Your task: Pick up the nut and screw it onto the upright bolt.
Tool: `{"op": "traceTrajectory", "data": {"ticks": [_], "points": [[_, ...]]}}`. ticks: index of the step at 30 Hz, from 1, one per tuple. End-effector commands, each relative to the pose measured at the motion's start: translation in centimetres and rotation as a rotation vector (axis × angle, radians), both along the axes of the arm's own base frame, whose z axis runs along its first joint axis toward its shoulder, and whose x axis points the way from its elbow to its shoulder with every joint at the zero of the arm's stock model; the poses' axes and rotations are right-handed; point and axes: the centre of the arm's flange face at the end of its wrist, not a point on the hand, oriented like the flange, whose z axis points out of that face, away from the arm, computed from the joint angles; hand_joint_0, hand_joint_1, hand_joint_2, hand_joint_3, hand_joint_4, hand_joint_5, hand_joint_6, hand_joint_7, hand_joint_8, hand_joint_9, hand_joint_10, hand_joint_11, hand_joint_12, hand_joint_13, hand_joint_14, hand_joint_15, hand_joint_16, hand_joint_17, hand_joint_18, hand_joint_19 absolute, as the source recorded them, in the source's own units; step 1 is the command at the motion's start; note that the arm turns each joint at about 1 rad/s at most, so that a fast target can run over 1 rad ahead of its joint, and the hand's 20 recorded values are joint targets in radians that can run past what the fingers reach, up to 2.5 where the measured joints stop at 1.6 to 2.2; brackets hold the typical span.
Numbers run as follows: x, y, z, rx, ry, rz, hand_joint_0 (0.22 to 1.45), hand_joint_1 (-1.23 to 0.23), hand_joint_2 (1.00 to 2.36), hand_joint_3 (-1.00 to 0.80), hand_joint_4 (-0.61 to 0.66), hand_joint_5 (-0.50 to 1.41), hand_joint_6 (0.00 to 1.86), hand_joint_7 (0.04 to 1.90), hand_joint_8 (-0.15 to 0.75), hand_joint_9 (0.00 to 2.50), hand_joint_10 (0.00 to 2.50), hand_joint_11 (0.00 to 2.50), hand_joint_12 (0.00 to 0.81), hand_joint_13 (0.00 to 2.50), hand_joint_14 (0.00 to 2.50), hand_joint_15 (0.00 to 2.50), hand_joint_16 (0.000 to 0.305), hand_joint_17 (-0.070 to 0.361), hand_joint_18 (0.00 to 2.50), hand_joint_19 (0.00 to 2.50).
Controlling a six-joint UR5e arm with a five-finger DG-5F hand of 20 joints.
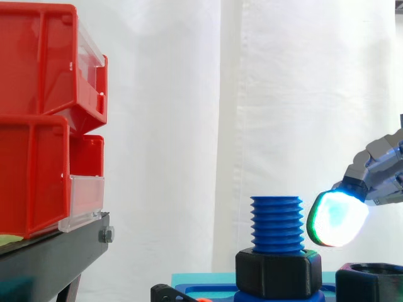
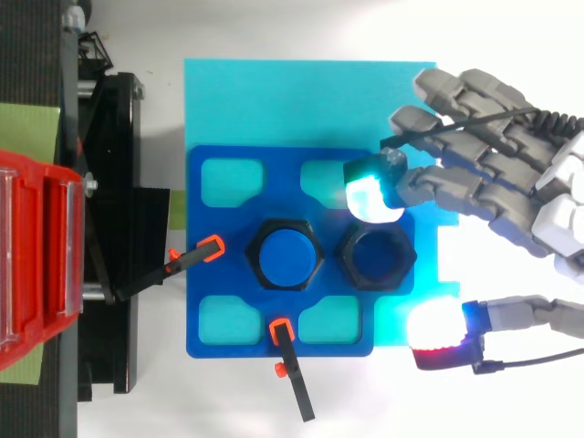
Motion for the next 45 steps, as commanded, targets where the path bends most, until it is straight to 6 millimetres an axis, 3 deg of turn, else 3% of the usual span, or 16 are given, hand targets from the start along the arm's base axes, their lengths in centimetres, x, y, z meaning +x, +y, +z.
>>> {"op": "traceTrajectory", "data": {"ticks": [1, 7, 18, 21, 38, 45], "points": [[0.1, 0.5, -0.3, -0.001, -0.001, 0.007, 0.36, -0.76, 1.0, -0.5, 0.19, -0.27, 0.5, 0.69, 0.29, 0.18, 0.0, 0.0, 0.445, 0.0, 0.0, 0.0, 0.071, 0.16, 0.0, 0.03], [0.7, 0.8, -1.7, 0.003, -0.006, 0.008, 0.37, -0.75, 1.0, -0.5, 0.19, -0.27, 0.5, 0.7, 0.291, 0.2, 0.0, 0.0, 0.444, 0.0, 0.0, 0.0, 0.071, 0.159, 0.0, 0.04], [0.9, 0.9, -1.8, 0.004, -0.019, 0.009, 0.37, -0.75, 1.0, -0.5, 0.19, -0.26, 0.5, 0.71, 0.292, 0.21, 0.0, 0.0, 0.444, 0.01, 0.0, 0.0, 0.07, 0.158, 0.0, 0.06], [1.1, 0.5, -2.9, -0.004, -0.001, 0.006, 0.37, -0.75, 1.0, -0.5, 0.19, -0.26, 0.5, 0.71, 0.293, 0.22, 0.0, 0.0, 0.444, 0.01, 0.0, 0.0, 0.07, 0.158, 0.0, 0.06], [1.2, 0.3, -3.5, -0.006, 0.008, 0.007, 0.39, -0.74, 1.0, -0.5, 0.18, -0.25, 0.5, 0.73, 0.286, 0.24, 0.0, 0.0, 0.432, 0.03, 0.0, 0.0, 0.068, 0.153, 0.04, 0.09], [1.2, 0.3, -3.5, -0.008, 0.009, 0.012, 0.42, -0.73, 1.0, -0.5, 0.2, -0.22, 0.5, 0.77, 0.296, 0.36, 0.0, 0.0, 0.424, 0.13, 0.0, 0.0, 0.065, 0.146, 0.17, 0.07]]}}
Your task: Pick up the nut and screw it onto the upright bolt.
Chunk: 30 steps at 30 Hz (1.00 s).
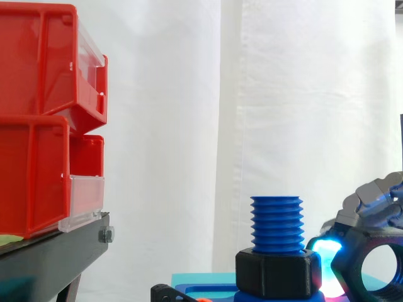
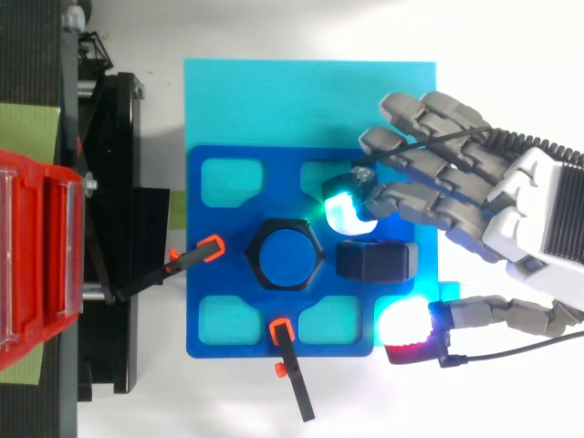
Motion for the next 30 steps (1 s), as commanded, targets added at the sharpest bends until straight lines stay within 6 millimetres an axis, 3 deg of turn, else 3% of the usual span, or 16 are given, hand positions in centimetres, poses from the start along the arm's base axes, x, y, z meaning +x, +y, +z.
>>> {"op": "traceTrajectory", "data": {"ticks": [1, 6, 18, 30], "points": [[0.0, 0.0, 0.0, 0.0, 0.0, 0.001, 0.42, -0.72, 1.0, -0.5, 0.21, -0.22, 0.5, 0.78, 0.294, 0.37, 0.0, 0.0, 0.42, 0.14, 0.0, 0.0, 0.065, 0.145, 0.17, 0.08], [0.0, 0.0, 0.0, 0.0, 0.0, 0.001, 0.45, -0.71, 1.0, -0.5, 0.23, -0.19, 0.5, 0.88, 0.297, 0.46, 0.0, 0.04, 0.406, 0.2, 0.0, 0.0, 0.061, 0.138, 0.24, 0.08], [0.0, 0.0, 0.0, 0.0, 0.0, 0.001, 0.44, -0.68, 1.0, -0.5, 0.21, -0.19, 0.5, 0.86, 0.295, 0.44, 0.0, 0.03, 0.411, 0.2, 0.0, 0.0, 0.062, 0.141, 0.24, 0.09], [1.3, 0.4, 3.4, -0.016, 0.048, -0.002, 0.44, -0.63, 1.0, -0.5, 0.22, -0.19, 0.5, 0.86, 0.296, 0.45, 0.0, 0.04, 0.41, 0.2, 0.0, 0.0, 0.062, 0.14, 0.25, 0.09]]}}
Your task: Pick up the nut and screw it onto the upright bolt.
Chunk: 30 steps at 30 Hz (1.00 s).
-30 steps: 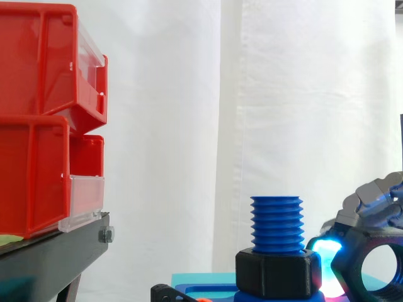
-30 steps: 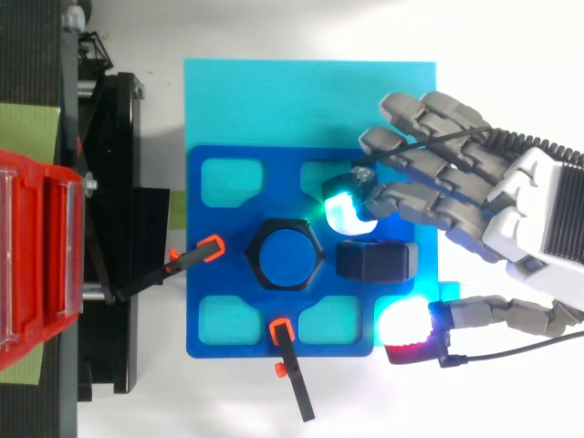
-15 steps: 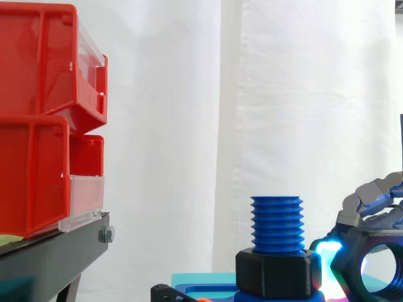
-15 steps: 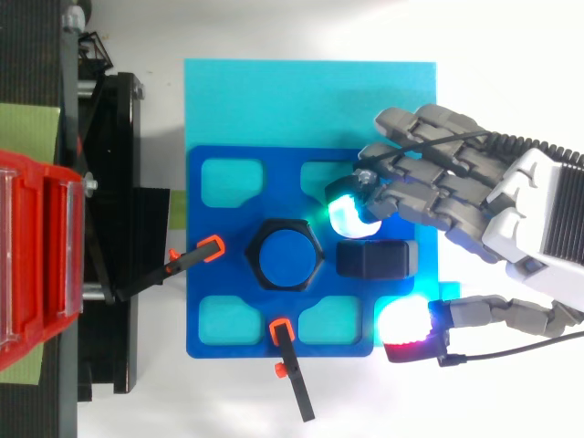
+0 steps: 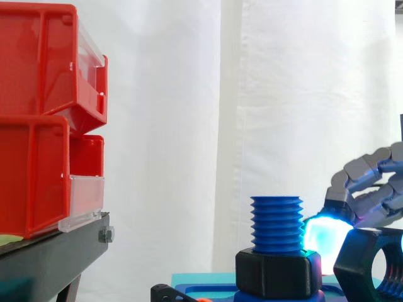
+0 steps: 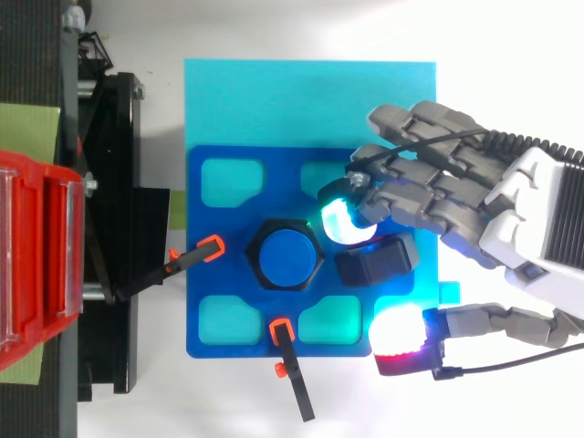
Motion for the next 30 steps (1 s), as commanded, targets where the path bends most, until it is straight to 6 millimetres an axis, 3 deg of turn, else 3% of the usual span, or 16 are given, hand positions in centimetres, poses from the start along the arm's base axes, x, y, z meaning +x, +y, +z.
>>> {"op": "traceTrajectory", "data": {"ticks": [1, 7, 15, 30], "points": [[0.1, 0.0, 0.9, -0.016, 0.044, 0.0, 0.44, -0.62, 1.0, -0.5, 0.22, -0.19, 0.5, 0.86, 0.296, 0.45, 0.0, 0.04, 0.41, 0.2, 0.0, 0.0, 0.062, 0.14, 0.25, 0.1], [0.0, 0.1, 1.0, -0.021, 0.06, 0.001, 0.43, -0.57, 1.0, -0.5, 0.22, -0.19, 0.5, 0.86, 0.299, 0.45, 0.0, 0.04, 0.412, 0.2, 0.0, 0.0, 0.063, 0.142, 0.24, 0.1], [0.0, 0.3, 1.1, -0.02, 0.058, 0.006, 0.47, -0.31, 1.0, -0.5, 0.21, -0.18, 0.5, 0.87, 0.29, 0.48, 0.0, 0.04, 0.39, 0.21, 0.0, 0.0, 0.057, 0.128, 0.21, 0.12], [0.4, -0.3, 1.9, -0.013, 0.051, -0.002, 0.52, -0.5, 1.0, -0.5, 0.22, -0.16, 0.5, 0.88, 0.276, 0.56, 0.0, 0.07, 0.368, 0.25, 0.0, 0.0, 0.052, 0.118, 0.27, 0.14]]}}
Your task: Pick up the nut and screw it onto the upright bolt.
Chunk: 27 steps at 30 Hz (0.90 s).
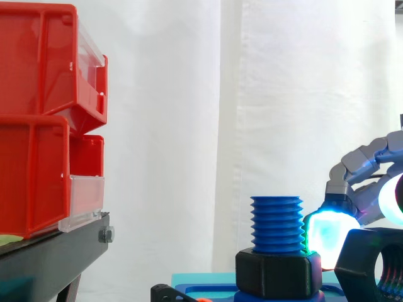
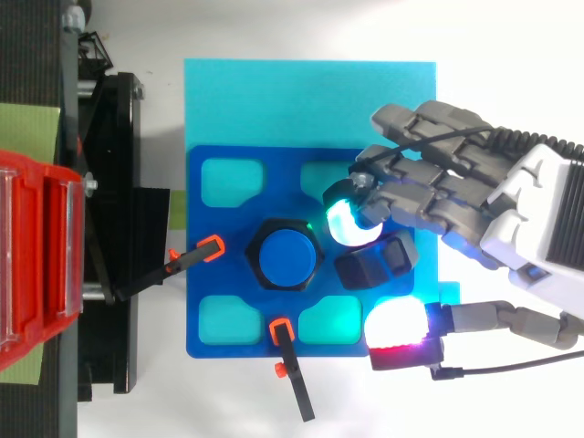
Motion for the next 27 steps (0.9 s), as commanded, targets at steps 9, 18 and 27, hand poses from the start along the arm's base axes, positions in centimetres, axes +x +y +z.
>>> {"op": "traceTrajectory", "data": {"ticks": [9, 18, 27], "points": [[0.1, -1.1, 0.7, -0.006, 0.029, 0.004, 0.53, -0.53, 1.0, -0.5, 0.22, -0.15, 0.5, 0.89, 0.275, 0.57, 0.0, 0.08, 0.366, 0.27, 0.0, 0.0, 0.052, 0.118, 0.29, 0.14], [0.2, -2.1, 0.7, -0.005, 0.031, 0.011, 0.53, -0.55, 1.0, -0.5, 0.22, -0.15, 0.5, 0.89, 0.273, 0.58, 0.0, 0.09, 0.366, 0.28, 0.0, 0.0, 0.053, 0.118, 0.31, 0.16], [0.8, -2.8, 1.6, -0.016, 0.035, 0.03, 0.51, -0.47, 1.0, -0.5, 0.22, -0.15, 0.5, 0.89, 0.279, 0.6, 0.0, 0.09, 0.37, 0.29, 0.0, 0.0, 0.053, 0.12, 0.32, 0.17]]}}
